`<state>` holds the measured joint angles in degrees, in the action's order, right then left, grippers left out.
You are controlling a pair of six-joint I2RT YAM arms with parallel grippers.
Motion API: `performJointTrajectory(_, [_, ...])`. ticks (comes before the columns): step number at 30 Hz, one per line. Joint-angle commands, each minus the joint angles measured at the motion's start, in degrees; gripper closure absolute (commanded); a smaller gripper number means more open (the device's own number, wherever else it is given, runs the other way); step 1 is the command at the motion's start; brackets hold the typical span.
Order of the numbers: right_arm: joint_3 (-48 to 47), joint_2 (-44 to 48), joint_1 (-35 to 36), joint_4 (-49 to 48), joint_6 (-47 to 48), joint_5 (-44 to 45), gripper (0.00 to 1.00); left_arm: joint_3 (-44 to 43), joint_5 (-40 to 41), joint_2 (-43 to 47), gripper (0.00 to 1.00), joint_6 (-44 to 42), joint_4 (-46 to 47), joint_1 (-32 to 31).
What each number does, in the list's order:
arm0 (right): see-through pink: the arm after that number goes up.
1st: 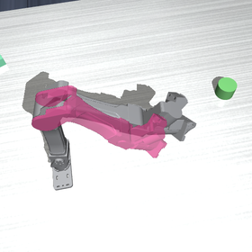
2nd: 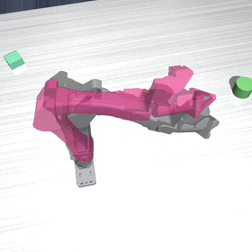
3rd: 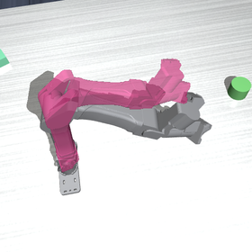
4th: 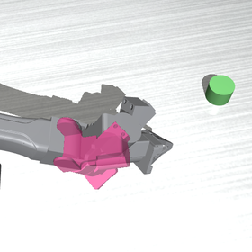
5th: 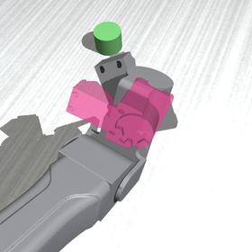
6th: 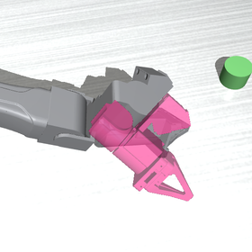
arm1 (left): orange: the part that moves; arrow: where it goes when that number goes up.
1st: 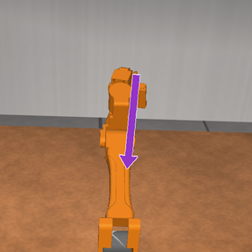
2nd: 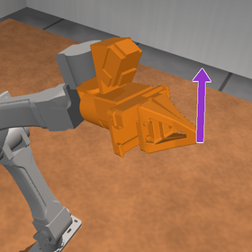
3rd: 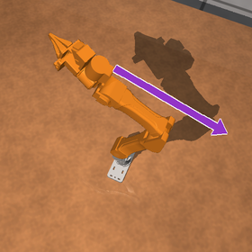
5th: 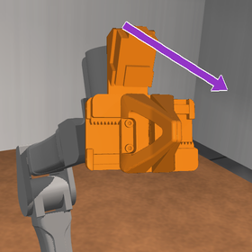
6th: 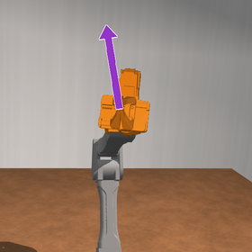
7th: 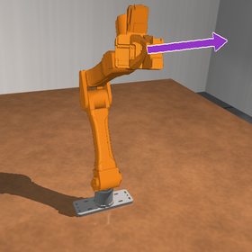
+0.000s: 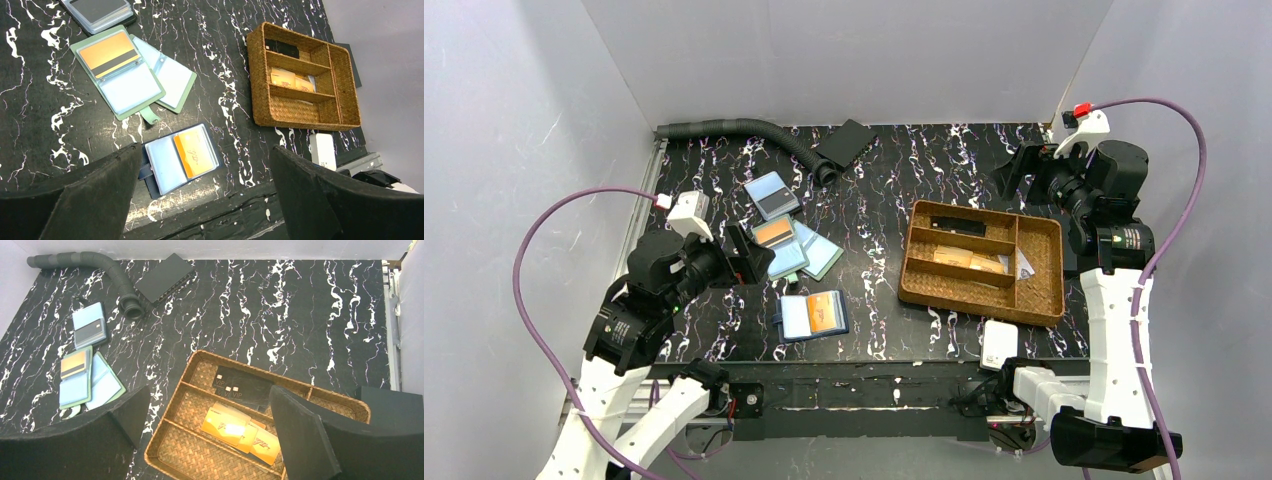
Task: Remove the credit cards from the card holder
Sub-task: Reset both arms
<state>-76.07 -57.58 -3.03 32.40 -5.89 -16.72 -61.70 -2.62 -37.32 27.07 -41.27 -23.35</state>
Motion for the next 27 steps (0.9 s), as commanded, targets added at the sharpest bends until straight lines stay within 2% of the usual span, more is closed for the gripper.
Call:
performJointTrajectory(1, [-1.0,0.8,-0.3,-2.6,-0.5,-0.8,0.02,0.1,-0.6,0.3,0.02,-0.1,-0.3,0.2])
performJointTrajectory(27, [-1.4,0.6,-0.3,-2.5,-0.3,-1.5,0.02,-0.2,0.1,0.8,0.02,-0.6,-1.1,0.2])
